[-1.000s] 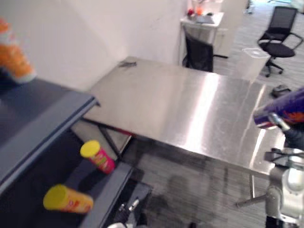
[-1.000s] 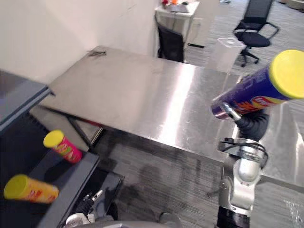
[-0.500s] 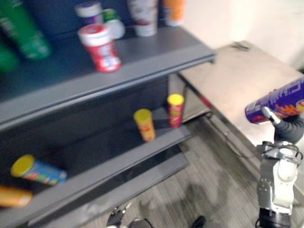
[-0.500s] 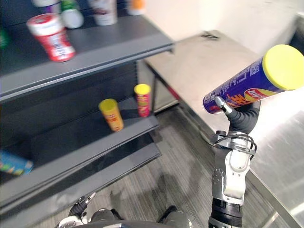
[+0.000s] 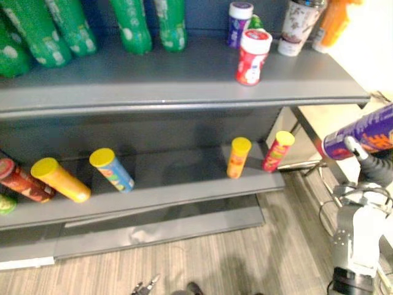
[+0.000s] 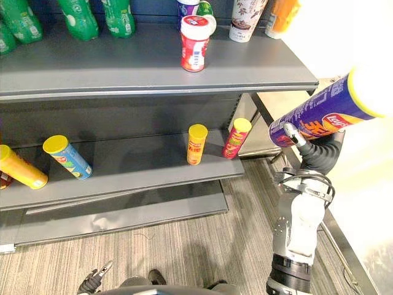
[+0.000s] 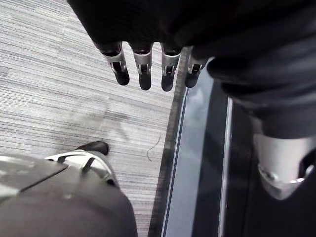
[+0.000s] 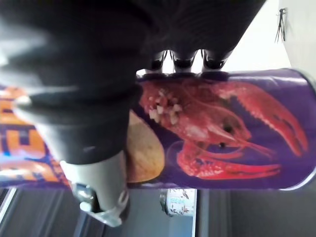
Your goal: Put the gum and the chips on the shelf.
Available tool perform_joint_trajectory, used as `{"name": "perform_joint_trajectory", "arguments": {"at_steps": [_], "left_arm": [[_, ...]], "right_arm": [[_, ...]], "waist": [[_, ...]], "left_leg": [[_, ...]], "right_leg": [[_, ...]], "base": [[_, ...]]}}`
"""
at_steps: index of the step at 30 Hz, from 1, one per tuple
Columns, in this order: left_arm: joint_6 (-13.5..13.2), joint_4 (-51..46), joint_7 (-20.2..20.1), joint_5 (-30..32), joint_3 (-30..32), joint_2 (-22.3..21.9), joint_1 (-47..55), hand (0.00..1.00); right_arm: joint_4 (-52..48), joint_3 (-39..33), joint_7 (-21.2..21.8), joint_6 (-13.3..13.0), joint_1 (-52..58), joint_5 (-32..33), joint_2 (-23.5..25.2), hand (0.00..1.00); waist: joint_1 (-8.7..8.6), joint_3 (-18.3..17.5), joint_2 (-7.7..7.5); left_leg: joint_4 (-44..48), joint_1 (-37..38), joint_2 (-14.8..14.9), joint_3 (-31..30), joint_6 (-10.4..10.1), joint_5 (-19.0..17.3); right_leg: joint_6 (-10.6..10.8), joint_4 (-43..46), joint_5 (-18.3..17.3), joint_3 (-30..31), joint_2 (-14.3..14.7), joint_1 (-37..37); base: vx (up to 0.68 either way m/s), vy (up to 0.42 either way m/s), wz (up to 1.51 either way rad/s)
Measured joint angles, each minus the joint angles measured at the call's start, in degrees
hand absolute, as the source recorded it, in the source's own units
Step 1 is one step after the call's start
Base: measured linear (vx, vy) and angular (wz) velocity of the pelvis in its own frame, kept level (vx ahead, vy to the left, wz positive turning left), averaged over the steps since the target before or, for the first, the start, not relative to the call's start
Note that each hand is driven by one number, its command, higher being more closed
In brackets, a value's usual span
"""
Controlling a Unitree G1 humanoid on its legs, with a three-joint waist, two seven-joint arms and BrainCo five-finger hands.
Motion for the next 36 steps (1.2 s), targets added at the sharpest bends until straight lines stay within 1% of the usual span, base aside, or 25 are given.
{"name": "perform_joint_trajectory", "arguments": {"at_steps": [2, 5, 10, 13, 15, 17, 18, 19, 20, 21, 22, 23, 24, 25, 26, 27, 30, 32, 34, 36], "left_arm": [[0.0, 0.2, 0.1, 0.0, 0.8, -0.5, 0.5, 0.00], [-0.1, 0.3, 0.0, 0.0, 0.9, -0.8, 0.2, 0.00], [-0.2, 0.3, 0.0, 0.1, 0.7, -2.1, -0.5, 0.00], [-0.3, 0.1, -0.1, 0.0, 0.0, -2.3, -1.0, 0.00], [-0.3, -0.2, -0.1, 0.0, -0.9, -2.1, -1.0, 0.00], [-0.4, -0.2, -0.1, 0.0, -2.1, -1.8, -1.1, 0.00], [-0.5, 0.0, -0.3, 0.1, -2.4, -1.8, -1.3, 0.00], [-0.5, 0.1, -0.3, 0.1, -2.6, -1.7, -1.4, 0.00], [-0.5, 0.3, -0.3, 0.1, -3.7, -1.5, -1.5, 0.00], [-0.5, 0.3, -0.2, 0.1, -5.3, -0.7, -1.6, 0.00], [-0.5, 0.4, -0.1, 0.1, -5.9, -0.2, -1.7, 0.00], [-0.6, 0.5, 0.0, 0.0, -6.1, 0.7, -1.8, 0.00], [-0.6, 0.8, 0.3, 0.1, -5.8, 1.6, -1.7, 0.00], [-0.6, 1.1, 0.5, 0.1, -5.6, 2.0, -1.6, 0.00], [-0.6, 1.8, 1.0, 0.1, -5.6, 2.4, -1.6, 0.00], [-0.6, 2.3, 1.4, 0.1, -4.8, 2.7, -1.6, 0.00], [-0.5, 2.6, 1.6, 0.1, -3.6, 2.4, -0.7, 0.00], [-0.4, 2.7, 1.6, 0.1, -3.1, 1.6, -0.2, 0.00], [-0.4, 2.6, 1.6, 0.1, -3.1, 1.0, -0.5, 0.00], [-0.4, 2.7, 1.6, 0.1, -3.2, 0.5, -1.5, 0.00]], "right_arm": [[0.2, -0.1, 0.0, 0.0, 0.1, 0.0, 0.0, 1.00], [0.2, -0.9, 0.1, 0.0, 0.2, 0.0, 0.3, 1.00], [0.3, -0.5, 0.4, 0.0, 0.7, 0.0, 1.4, 1.00], [1.0, 2.4, 0.6, 0.0, 1.1, 0.0, 1.4, 1.00], [2.4, 5.4, 0.8, 0.0, 1.1, 0.0, 1.4, 1.00], [3.2, 8.3, 1.9, 1.1, 1.6, -0.4, 1.4, 1.00], [3.3, 10.3, 3.0, 1.8, 1.9, -2.2, 1.3, 1.00], [3.3, 10.8, 3.2, 2.0, 1.9, -2.3, 1.3, 1.00], [3.3, 12.0, 3.7, 2.1, 2.2, -2.4, 1.3, 1.00], [3.6, 13.3, 4.5, 2.1, 2.6, -3.0, 1.4, 1.00], [3.6, 13.9, 5.0, 2.1, 3.0, -3.5, 1.4, 1.00], [3.6, 15.2, 5.6, 2.2, 3.9, -3.9, 1.5, 1.00], [3.5, 16.8, 6.0, 2.3, 4.7, -3.9, 1.6, 1.00], [3.4, 17.5, 6.3, 2.3, 5.0, -3.9, 1.7, 1.00], [2.7, 18.8, 6.8, 2.4, 5.9, -3.9, 2.2, 1.00], [2.0, 20.5, 7.3, 2.4, 6.0, -3.8, 2.5, 1.00], [1.5, 22.1, 7.9, 2.4, 5.2, -3.7, 3.9, 1.00], [1.5, 22.0, 7.5, 2.4, 5.6, -3.7, 4.1, 1.00], [1.4, 22.0, 7.5, 2.4, 5.8, -3.7, 4.1, 1.00], [0.6, 22.7, 7.5, 2.3, 6.8, -3.4, 4.1, 1.00]], "waist": [[-0.01, 0.1, 0.23], [-0.36, 0.2, 0.49], [-0.41, 0.2, 0.65], [-0.31, 0.2, 0.61], [-0.16, 0.2, 0.57], [0.07, 0.6, 0.80], [0.15, 1.9, 1.19], [0.11, 2.4, 1.38], [-0.16, 2.8, 1.89], [-0.48, 3.5, 2.74], [-0.52, 3.5, 2.66], [-0.75, 3.5, 2.19], [-0.71, 3.4, 1.07], [-0.75, 3.2, 0.53], [-0.70, 2.5, -0.63], [-0.47, 2.0, -1.21], [0.19, 1.7, -1.54], [0.11, 1.7, -1.51], [0.08, 1.6, -1.41], [-0.47, 1.4, -1.45]], "left_leg": [[-1.0, 0.9, -0.8, 0.3, -0.3, 0.3], [-2.9, 0.9, -1.2, 0.8, -1.4, 1.0], [-5.7, 1.0, -1.2, 1.5, -1.6, 3.5], [-6.7, 1.1, -1.2, 1.3, -1.2, 5.1], [-6.2, 1.0, -1.0, 1.0, -1.2, 5.2], [-6.2, 1.1, -0.9, -0.3, -1.0, 5.1], [-6.3, 2.0, -0.9, -1.9, -0.7, 4.9], [-6.3, 2.3, -1.0, -3.0, -0.5, 4.7], [-6.4, 2.5, -1.0, -5.0, -0.4, 4.7], [-6.7, 2.5, -0.4, -7.4, -0.5, 4.6], [-7.3, 2.5, -0.3, -8.9, -0.5, 4.9], [-8.3, 2.7, -0.9, -11.2, -0.7, 5.4], [-8.3, 2.8, -1.8, -13.5, -0.8, 5.4], [-8.3, 2.8, -2.4, -14.8, -0.7, 5.5], [-8.2, 2.5, -3.5, -16.7, -0.7, 5.6], [-8.2, 2.1, -4.0, -18.0, -0.9, 5.7], [-9.2, 1.9, -3.9, -18.7, -1.6, 7.0], [-9.4, 2.4, -3.7, -18.5, -1.8, 7.0], [-10.1, 3.5, -3.2, -17.5, -2.6, 7.1], [-10.6, 4.0, -2.5, -16.6, -3.4, 7.1]], "right_leg": [[0.0, -0.7, 0.0, 1.3, 0.1, 0.1], [0.1, -2.4, 0.1, 1.8, 1.0, -0.1], [0.3, -3.9, 0.2, 1.8, 2.5, -0.8], [0.3, -3.9, 0.4, 1.7, 3.0, -0.9], [0.6, -3.8, 0.7, 1.7, 2.9, -0.7], [0.8, -2.8, 1.4, 1.8, 2.6, 0.0], [0.7, 1.9, 1.5, 3.8, 0.8, -0.1], [0.2, 4.7, 1.7, 6.5, 0.0, -0.4], [-1.8, 10.0, 2.0, 14.5, -0.9, -3.1], [-1.1, 12.1, -1.4, 30.8, 2.7, -7.1], [0.0, 12.0, -3.3, 38.5, 5.4, -8.3], [0.8, 11.2, -4.9, 49.2, 9.6, -9.4], [1.0, 9.4, -5.0, 54.2, 11.1, -9.2], [1.4, 8.0, -4.7, 54.9, 11.5, -9.0], [3.5, 4.3, -2.6, 55.2, 11.9, -8.9], [3.7, 1.4, -1.9, 54.5, 11.8, -8.5], [3.5, -5.2, -1.3, 55.3, 12.6, -5.4], [3.3, -7.8, -1.1, 55.3, 12.9, -3.7], [3.1, -9.0, -0.9, 55.9, 13.6, -2.7], [2.9, -9.8, -0.6, 56.9, 14.4, -2.7]], "base": [[-0.05, 0.010, -0.22], [-0.03, -0.024, -0.11], [0.02, -0.056, -0.08], [0.05, -0.039, 0.05], [0.07, -0.024, 0.12], [0.05, 0.012, 0.34], [0.04, 0.057, 0.44], [0.06, 0.109, 0.61], [0.04, 0.103, 0.76], [0.03, 0.072, 0.87], [0.02, 0.007, 1.14], [0.02, -0.051, 1.25], [0.03, -0.063, 1.30], [0.06, -0.083, 1.19], [0.09, -0.101, 0.99], [0.11, -0.098, 0.78], [0.16, -0.102, 0.19], [0.08, -0.090, -0.11], [0.07, -0.108, -0.27], [0.02, -0.098, -0.33]]}}
